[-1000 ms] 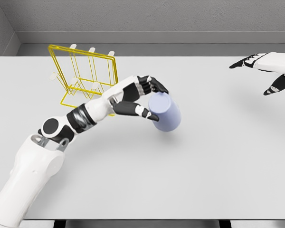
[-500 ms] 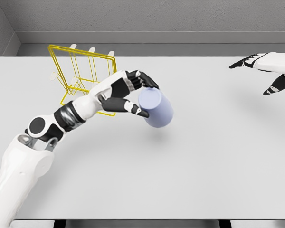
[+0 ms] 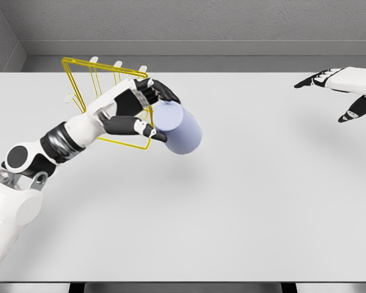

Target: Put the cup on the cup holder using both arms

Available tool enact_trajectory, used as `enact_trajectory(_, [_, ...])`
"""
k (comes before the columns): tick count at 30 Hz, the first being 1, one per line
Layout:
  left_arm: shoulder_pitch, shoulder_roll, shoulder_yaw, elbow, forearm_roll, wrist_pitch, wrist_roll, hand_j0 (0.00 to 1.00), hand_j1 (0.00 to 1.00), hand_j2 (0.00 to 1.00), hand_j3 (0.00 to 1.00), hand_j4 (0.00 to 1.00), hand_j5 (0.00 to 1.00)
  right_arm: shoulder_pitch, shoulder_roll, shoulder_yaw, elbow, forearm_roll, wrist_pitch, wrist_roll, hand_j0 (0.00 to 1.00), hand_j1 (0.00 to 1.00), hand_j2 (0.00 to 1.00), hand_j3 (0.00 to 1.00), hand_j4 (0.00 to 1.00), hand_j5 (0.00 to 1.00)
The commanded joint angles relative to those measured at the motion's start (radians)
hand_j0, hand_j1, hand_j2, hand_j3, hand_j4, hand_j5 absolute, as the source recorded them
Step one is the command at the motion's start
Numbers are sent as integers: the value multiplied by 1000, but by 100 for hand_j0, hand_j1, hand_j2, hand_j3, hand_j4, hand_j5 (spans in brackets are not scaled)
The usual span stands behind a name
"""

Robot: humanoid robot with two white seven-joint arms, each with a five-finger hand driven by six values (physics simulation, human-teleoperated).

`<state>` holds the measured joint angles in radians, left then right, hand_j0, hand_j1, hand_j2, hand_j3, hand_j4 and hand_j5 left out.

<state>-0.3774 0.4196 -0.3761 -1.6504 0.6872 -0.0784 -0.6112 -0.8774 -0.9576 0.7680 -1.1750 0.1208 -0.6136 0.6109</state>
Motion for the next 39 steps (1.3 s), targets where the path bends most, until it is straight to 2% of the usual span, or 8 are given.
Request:
enact_trajectory(1, [0,8,3,-3,9,0,0,46,46,46,46,46,46,0,-1,-1,0,-6,3,0,100,100,100,100,100,100])
enact_trajectory(11, [-2,76,40,-11,67,0,0,46,46,46,46,46,46,0,-1,-1,-2,-6,3,0,100,100,100,100,100,100])
enact_trajectory(39, [-25,131,118,1,74,8,0,46,46,46,46,46,46,23,36,4,-17,-3,3,0,100,100,100,100,100,100])
